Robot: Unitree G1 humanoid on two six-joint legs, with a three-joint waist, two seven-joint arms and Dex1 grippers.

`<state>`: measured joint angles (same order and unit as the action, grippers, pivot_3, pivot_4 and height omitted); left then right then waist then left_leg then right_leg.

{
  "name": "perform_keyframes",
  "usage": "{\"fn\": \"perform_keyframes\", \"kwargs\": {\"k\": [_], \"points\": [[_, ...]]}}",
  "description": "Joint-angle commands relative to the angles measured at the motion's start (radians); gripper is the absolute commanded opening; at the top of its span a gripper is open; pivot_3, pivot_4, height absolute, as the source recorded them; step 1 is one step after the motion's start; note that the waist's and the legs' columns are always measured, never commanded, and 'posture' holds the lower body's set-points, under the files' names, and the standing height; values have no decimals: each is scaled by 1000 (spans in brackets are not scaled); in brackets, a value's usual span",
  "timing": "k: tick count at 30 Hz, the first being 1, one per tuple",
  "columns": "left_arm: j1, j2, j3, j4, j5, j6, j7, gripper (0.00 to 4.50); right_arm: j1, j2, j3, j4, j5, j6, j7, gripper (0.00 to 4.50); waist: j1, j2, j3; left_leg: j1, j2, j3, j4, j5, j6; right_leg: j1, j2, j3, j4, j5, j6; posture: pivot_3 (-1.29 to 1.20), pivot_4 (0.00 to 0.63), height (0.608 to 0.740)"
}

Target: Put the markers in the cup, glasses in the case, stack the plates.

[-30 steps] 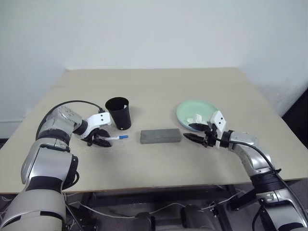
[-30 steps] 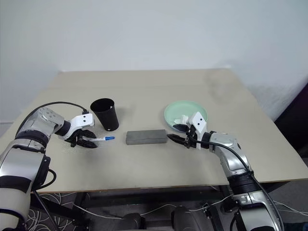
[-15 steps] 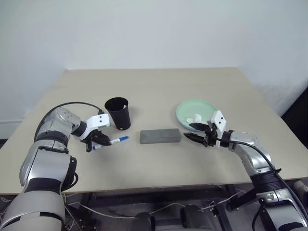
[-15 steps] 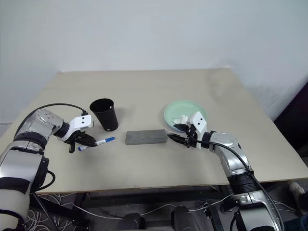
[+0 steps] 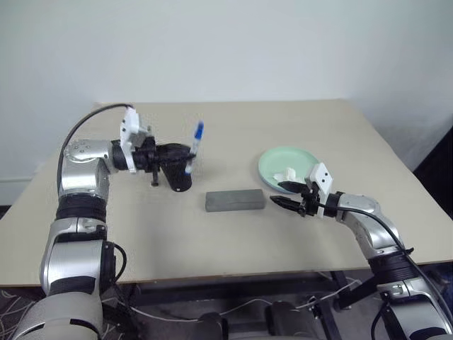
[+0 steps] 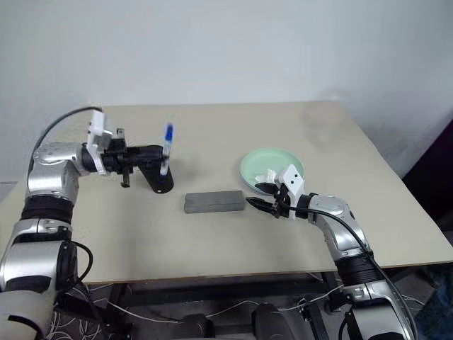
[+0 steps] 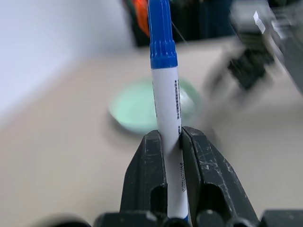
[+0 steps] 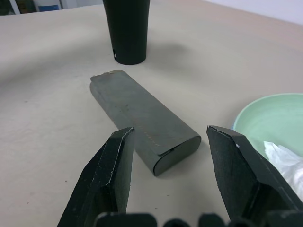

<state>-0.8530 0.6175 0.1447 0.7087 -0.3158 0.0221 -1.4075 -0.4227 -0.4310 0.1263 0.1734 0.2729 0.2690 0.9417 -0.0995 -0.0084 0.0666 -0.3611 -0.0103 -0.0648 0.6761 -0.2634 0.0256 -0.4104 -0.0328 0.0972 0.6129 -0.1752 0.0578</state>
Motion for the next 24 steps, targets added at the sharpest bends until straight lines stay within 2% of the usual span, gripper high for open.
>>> {"fn": "perform_keyframes", "kwargs": {"k": [1,5,8,16,24], "points": [[-13,-31,95,-24,-26,-64,220,101,-42,4,-12,-5,4,-13,8,2654,0,0,0,1,0,0,0,0,0,1,0,0,0,0,0,0,0,737],[-17,-68,138,42,2,-198,404,101,-50,6,-11,6,3,-17,13,2654,0,0,0,1,0,0,1,0,0,1,0,0,1,0,0,0,0,737],[-23,-86,143,110,7,-271,456,101,-54,9,-10,12,1,-19,15,2654,0,0,0,1,-1,0,1,0,0,1,0,0,0,0,0,0,0,737],[-66,-121,119,333,57,-399,533,101,-49,10,-15,5,0,-24,10,2654,0,0,0,0,-2,0,1,0,0,1,0,0,-1,0,0,0,0,737],[-67,-125,113,420,84,-433,547,101,-30,2,-24,-12,3,-24,-1,2654,0,0,0,-1,-2,0,1,0,0,1,0,0,-2,0,0,0,0,737]]}}
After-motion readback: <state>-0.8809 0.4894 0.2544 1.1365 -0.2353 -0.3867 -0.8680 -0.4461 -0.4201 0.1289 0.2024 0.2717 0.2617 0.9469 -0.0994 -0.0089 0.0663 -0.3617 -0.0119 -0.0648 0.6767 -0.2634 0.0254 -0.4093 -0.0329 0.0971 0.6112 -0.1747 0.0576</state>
